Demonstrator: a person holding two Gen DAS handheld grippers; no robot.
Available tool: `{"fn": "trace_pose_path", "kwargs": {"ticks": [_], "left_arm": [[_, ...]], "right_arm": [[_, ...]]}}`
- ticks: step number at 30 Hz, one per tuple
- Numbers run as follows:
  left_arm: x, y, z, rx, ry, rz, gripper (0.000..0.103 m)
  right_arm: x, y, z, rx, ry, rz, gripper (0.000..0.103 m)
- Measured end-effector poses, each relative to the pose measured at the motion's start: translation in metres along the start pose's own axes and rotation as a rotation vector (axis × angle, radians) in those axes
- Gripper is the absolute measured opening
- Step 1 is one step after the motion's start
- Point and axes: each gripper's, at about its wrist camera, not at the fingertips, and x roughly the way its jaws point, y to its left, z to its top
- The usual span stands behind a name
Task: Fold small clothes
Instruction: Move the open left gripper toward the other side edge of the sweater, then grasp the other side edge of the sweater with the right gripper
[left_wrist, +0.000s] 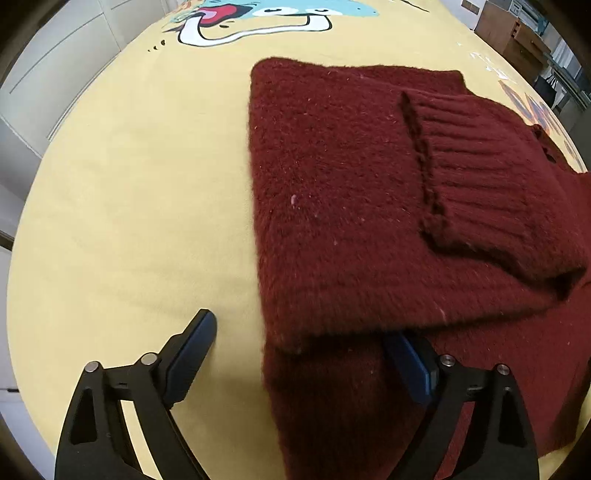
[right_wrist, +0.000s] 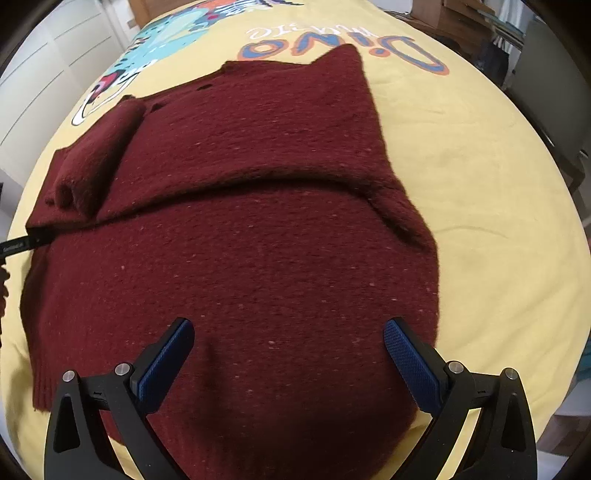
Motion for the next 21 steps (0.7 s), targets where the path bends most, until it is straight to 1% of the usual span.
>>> {"fn": "trace_pose_path", "kwargs": {"ticks": [4, 7, 8, 9, 10, 11, 12, 13, 16, 18, 19, 21], "left_arm": [[0.002, -0.001, 0.004, -0.002, -0.020, -0.021, 0.078], [0.005, -0.002, 0.004, 0.000, -0.020, -0.053, 0.071], [0.006, -0.003, 0.004, 0.010, -0.020, -0.064, 0.066], [0.006, -0.001, 0.006, 0.019, -0.020, -0.072, 0.054], [0.004, -0.001, 0.006, 0.031, -0.021, -0.093, 0.045], [0.003, -0.003, 0.006, 0.037, -0.018, -0.116, 0.027], [0.003, -0.004, 0.007, 0.038, -0.013, -0.121, 0.016], [0.003, -0.004, 0.008, 0.044, -0.002, -0.129, 0.014], [0.006, -0.004, 0.013, 0.047, 0.009, -0.153, 0.014], [0.010, -0.003, 0.013, 0.016, 0.018, -0.176, 0.014], [0.015, 0.012, 0.012, -0.002, 0.022, -0.188, 0.014], [0.017, 0.009, 0.016, -0.001, 0.029, -0.187, 0.014]], "right_arm": [[0.000, 0.016, 0.005, -0.027, 0.003, 0.001, 0.102], [-0.002, 0.035, 0.015, -0.074, -0.002, 0.004, 0.102], [-0.004, 0.041, 0.020, -0.084, -0.005, 0.012, 0.102], [-0.007, 0.048, 0.025, -0.098, -0.013, 0.021, 0.102], [-0.011, 0.058, 0.033, -0.118, -0.026, 0.026, 0.102], [-0.014, 0.066, 0.040, -0.136, -0.035, 0.027, 0.102], [-0.017, 0.077, 0.049, -0.162, -0.047, 0.028, 0.102], [-0.020, 0.087, 0.055, -0.184, -0.055, 0.029, 0.102], [-0.024, 0.121, 0.079, -0.260, -0.082, 0.037, 0.102], [-0.026, 0.145, 0.093, -0.311, -0.097, 0.047, 0.102], [-0.026, 0.162, 0.103, -0.340, -0.101, 0.052, 0.102], [-0.021, 0.187, 0.116, -0.380, -0.111, 0.072, 0.102]]}}
